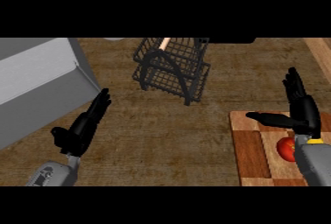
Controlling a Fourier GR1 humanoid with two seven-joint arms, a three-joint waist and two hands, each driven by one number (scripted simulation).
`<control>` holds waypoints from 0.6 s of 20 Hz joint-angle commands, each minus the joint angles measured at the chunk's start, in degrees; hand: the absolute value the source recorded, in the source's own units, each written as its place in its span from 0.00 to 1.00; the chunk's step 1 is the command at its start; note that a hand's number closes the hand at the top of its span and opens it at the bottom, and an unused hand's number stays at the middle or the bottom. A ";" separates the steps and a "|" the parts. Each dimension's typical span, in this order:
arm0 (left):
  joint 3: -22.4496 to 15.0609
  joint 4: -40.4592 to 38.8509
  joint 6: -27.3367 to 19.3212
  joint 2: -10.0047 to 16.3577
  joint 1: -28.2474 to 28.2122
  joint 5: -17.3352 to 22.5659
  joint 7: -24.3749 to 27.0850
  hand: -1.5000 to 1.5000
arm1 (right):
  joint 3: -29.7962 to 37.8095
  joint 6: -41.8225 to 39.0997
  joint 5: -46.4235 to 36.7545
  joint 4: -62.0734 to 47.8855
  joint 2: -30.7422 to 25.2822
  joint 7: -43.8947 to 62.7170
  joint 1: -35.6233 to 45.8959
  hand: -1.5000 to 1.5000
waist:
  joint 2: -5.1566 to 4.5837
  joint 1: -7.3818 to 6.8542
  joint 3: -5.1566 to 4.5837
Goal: Pick the lemon from the cutting board and place it in the tiered basket
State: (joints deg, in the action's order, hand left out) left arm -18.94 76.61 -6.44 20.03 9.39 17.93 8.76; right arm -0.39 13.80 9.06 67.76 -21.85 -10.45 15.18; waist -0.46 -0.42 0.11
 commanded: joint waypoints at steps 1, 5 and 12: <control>-0.49 -4.47 -0.82 -3.76 0.62 -2.17 2.00 0.50 | 1.33 -2.04 -2.86 -0.26 -4.54 -4.53 -2.14 0.00 | 0.39 0.79 -0.12; -0.01 -1.05 -0.19 -1.76 -0.63 -1.42 0.21 0.50 | -2.10 -1.75 -9.36 9.24 -15.12 12.29 0.27 0.00 | 0.84 0.90 -0.31; 0.14 -2.03 -0.60 -1.61 -0.50 -2.22 0.93 0.50 | -13.21 -16.57 -22.21 12.31 -33.08 29.30 -3.03 0.00 | 1.06 1.32 -0.74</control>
State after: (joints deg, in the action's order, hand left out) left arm -18.64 74.48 -6.51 18.63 8.86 16.34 9.53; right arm -8.56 4.66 -8.02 77.52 -46.79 10.41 13.16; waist 0.45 0.74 -0.52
